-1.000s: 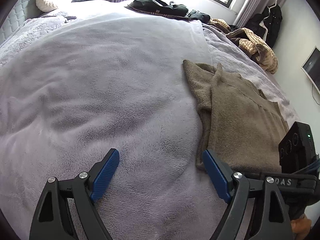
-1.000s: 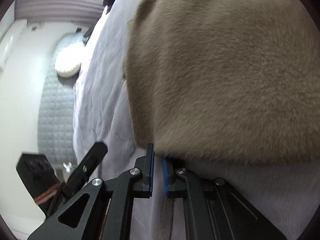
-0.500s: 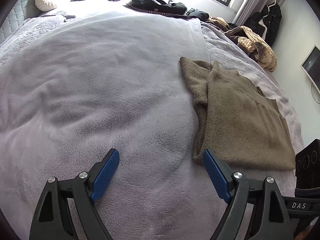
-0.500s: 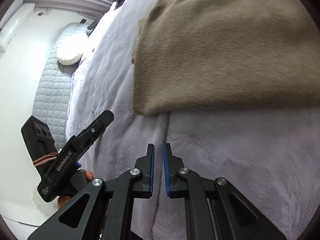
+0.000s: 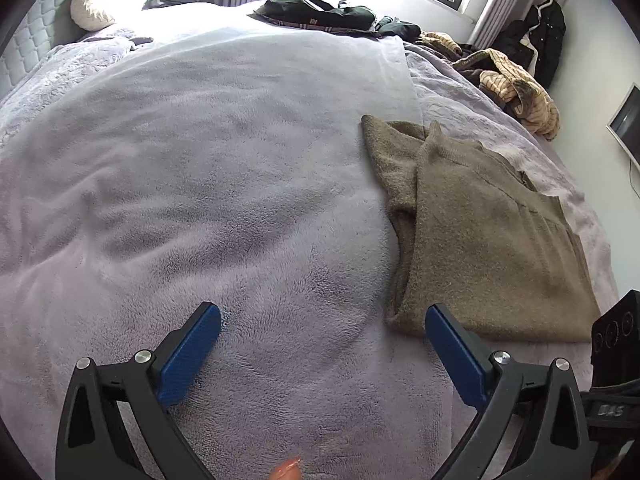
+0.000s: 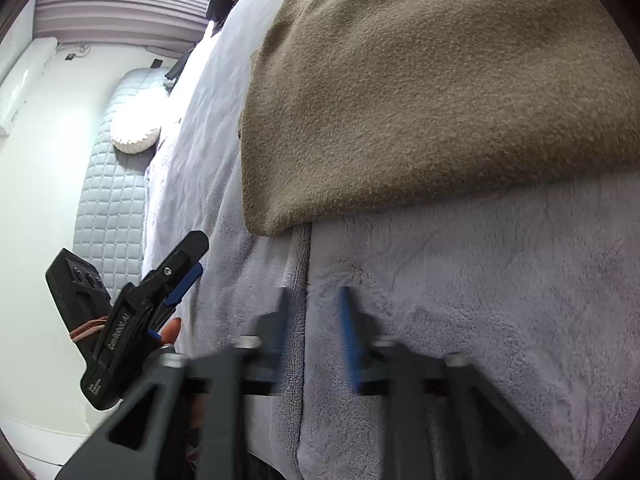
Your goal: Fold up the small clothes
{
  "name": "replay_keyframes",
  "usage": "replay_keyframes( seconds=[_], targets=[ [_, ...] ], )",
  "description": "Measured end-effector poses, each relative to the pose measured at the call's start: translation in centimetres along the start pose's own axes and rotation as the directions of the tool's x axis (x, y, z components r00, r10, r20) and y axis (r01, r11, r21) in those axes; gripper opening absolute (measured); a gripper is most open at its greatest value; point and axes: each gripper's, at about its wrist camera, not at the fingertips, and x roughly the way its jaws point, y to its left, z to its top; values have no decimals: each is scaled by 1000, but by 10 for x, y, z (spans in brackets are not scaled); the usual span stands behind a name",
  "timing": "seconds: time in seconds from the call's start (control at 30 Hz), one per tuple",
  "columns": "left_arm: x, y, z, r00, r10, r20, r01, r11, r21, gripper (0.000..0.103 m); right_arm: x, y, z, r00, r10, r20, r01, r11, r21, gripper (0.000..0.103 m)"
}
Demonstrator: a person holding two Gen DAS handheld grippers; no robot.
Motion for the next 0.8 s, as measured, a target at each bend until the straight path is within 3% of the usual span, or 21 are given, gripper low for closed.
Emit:
replay_keyframes(
  seconds=[0.13,0.4,0.8],
  targets=[
    [7,-1,1,999,-13,-40,13,1000,-4,102,-4,0,2,1000,18,18,-18,1000,-3,59],
    [12,-4,4,998,-7,-58,7,1000,-4,102,-15,-12,7,997,51,56,-53,998,37,59],
    [21,-13,10,994,-54,-93,53,999,-6,102,-11,-26,17,987,122,104,-134,985,112,59]
  ],
)
